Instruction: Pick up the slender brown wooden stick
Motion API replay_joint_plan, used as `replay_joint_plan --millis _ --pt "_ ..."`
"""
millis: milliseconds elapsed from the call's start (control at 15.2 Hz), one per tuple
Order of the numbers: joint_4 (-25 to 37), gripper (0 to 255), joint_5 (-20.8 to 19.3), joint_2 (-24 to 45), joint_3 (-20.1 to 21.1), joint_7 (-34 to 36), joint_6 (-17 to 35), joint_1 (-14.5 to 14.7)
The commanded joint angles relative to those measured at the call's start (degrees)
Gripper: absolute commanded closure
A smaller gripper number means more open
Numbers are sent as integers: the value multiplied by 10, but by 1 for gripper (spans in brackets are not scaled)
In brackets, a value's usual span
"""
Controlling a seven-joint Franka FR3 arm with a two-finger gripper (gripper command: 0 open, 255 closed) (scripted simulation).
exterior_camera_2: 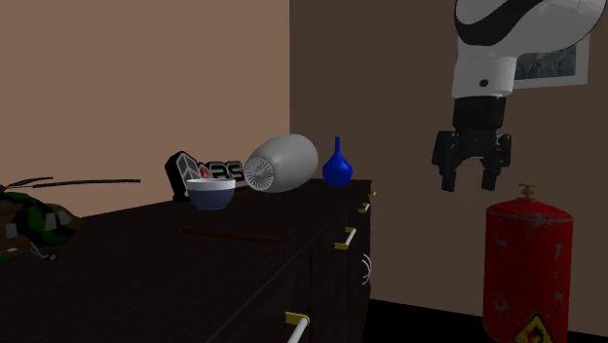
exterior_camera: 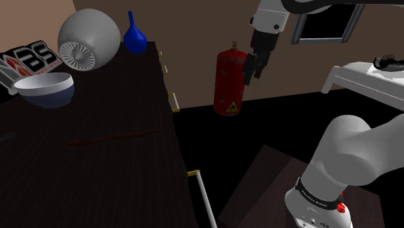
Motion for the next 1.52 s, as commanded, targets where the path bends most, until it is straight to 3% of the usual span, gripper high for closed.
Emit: replay_joint_plan --millis 0,726,1452 --pt "0 0 0 0 0 0 0 0" --pt "117 0 30 201 54 -46 71 76" --pt "274 0 30 391 117 -84 89 135"
